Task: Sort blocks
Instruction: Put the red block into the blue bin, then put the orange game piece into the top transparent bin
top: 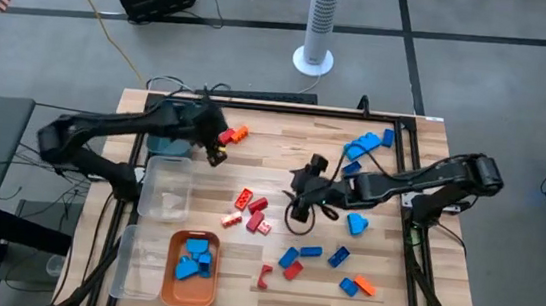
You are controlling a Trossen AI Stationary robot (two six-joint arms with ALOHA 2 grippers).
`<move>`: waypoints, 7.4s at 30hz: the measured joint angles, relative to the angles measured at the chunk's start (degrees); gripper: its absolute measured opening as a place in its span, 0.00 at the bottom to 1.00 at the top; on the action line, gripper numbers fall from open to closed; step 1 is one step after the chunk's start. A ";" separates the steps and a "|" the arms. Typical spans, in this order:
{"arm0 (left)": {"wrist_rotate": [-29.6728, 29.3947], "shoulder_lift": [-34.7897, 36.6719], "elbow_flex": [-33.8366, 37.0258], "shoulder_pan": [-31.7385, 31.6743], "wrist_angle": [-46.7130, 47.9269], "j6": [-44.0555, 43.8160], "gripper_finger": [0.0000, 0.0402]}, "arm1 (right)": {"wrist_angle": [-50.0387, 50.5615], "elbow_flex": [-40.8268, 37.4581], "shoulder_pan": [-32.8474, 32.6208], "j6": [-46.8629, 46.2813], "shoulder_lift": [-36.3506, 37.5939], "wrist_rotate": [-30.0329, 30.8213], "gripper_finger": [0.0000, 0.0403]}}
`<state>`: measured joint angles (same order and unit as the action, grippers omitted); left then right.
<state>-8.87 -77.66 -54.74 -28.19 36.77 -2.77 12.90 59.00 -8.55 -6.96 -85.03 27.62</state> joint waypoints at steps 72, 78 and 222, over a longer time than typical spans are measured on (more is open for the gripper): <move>-8.47 3.65 -1.09 -22.39 25.56 8.54 0.46 | -12.17 -4.04 -0.08 5.29 3.19 -0.96 0.70; -5.00 3.87 -6.26 -21.11 27.32 9.63 0.57 | -12.03 -4.04 0.09 5.34 3.20 -0.97 0.70; -1.34 -20.99 -18.29 -5.14 -1.23 -0.93 0.56 | -12.08 -7.16 3.71 5.22 3.20 -1.29 0.70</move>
<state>-10.21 -98.65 -73.02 -33.33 35.53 -3.70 0.82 51.83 -4.84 -1.74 -81.82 26.33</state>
